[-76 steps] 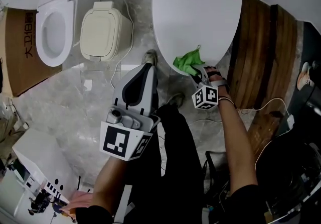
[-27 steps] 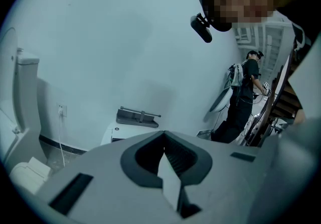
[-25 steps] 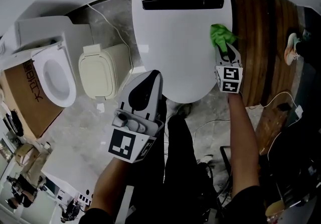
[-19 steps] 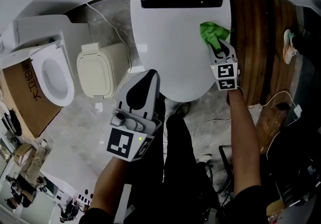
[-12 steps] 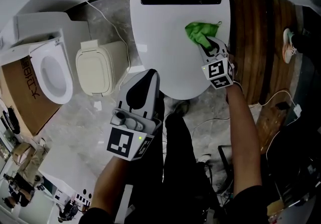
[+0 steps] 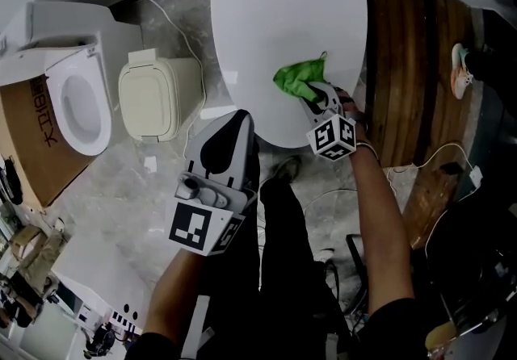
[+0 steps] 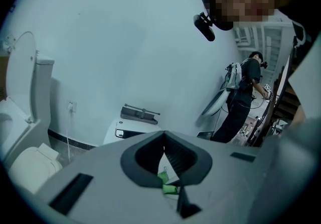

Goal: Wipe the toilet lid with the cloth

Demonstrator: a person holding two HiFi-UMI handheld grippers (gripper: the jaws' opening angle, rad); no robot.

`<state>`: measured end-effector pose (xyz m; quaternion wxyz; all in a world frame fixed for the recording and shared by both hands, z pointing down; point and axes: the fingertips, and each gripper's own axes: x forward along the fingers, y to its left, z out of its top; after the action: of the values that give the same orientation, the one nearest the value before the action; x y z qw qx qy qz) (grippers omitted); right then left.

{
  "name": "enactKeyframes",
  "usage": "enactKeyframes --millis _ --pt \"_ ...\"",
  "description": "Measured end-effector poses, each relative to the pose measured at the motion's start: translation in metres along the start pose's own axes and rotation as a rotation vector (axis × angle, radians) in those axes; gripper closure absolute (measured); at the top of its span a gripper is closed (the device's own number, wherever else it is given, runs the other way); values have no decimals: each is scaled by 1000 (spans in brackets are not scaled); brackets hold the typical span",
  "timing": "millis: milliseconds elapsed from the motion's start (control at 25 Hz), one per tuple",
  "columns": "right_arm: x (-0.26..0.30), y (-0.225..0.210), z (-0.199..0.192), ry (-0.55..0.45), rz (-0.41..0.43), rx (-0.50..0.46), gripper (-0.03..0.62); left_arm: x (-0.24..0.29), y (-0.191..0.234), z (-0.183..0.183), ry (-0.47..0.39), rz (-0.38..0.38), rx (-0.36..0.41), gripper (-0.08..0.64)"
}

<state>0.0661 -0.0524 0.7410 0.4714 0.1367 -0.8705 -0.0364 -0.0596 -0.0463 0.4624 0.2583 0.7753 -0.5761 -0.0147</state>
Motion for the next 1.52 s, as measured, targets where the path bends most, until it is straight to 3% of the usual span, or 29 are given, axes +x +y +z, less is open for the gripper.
enactKeyframes --millis 240,520,720,800,960,1160,1320,1520 --pt "-22 85 -27 4 53 -16 463 -27 -20 -13 -5 4 7 551" --pt "-48 154 -62 44 106 -30 463 -61 -50 -22 -36 -13 25 551" --pt "-68 212 -108 172 280 -169 463 -71 -67 -28 -24 -9 60 551" --pt "-82 213 -117 149 250 -82 463 -71 -75 -24 -34 -19 61 551" --pt "-109 177 -124 66 105 191 463 -66 -82 -24 -25 -30 71 551" --pt "-131 88 -111 -70 -64 400 463 -41 -90 -15 -24 -66 59 551" --pt "-136 -9 -92 -166 -213 501 463 -13 -88 -5 -19 -96 50 551" --pt "-126 -116 -74 -209 -328 525 463 18 -72 -2 22 -101 67 551"
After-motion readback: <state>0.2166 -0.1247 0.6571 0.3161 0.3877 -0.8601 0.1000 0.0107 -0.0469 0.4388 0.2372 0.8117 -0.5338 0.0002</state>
